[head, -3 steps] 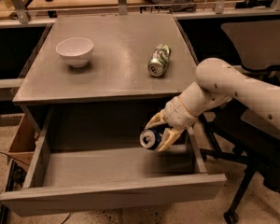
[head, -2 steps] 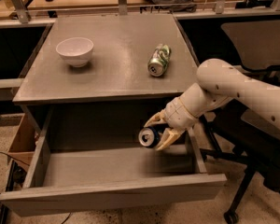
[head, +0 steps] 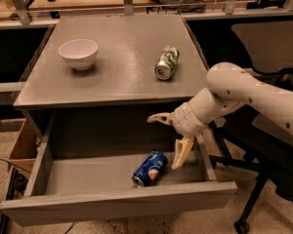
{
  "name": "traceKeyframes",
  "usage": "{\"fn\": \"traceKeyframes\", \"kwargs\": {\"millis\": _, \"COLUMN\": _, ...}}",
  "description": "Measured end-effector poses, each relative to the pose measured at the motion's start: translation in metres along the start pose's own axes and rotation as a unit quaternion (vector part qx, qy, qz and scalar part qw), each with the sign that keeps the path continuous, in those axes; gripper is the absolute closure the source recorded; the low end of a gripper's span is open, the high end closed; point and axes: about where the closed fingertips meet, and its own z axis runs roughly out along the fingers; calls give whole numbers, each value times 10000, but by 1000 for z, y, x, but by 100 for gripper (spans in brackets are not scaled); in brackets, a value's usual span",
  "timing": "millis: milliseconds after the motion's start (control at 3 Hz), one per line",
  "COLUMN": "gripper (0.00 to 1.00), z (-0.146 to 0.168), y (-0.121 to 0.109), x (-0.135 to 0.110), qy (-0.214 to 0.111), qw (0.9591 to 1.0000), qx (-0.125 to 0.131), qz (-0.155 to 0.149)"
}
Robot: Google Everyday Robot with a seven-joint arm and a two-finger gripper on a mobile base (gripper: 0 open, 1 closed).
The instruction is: Place pepsi can into top drawer
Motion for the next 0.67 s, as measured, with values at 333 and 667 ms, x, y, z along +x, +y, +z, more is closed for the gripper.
{"fn": "traceKeyframes", "kwargs": {"millis": 333, "gripper": 0, "z": -1, "y": 1, "x": -1, "qy": -6, "qw": 10000, "qx": 9, "qz": -8}}
{"fn": "traceKeyframes", "kwargs": {"millis": 667, "gripper": 0, "z": -10, "y": 7, "x": -5, "qy": 30, "qw": 10000, "qx": 74, "qz": -36}}
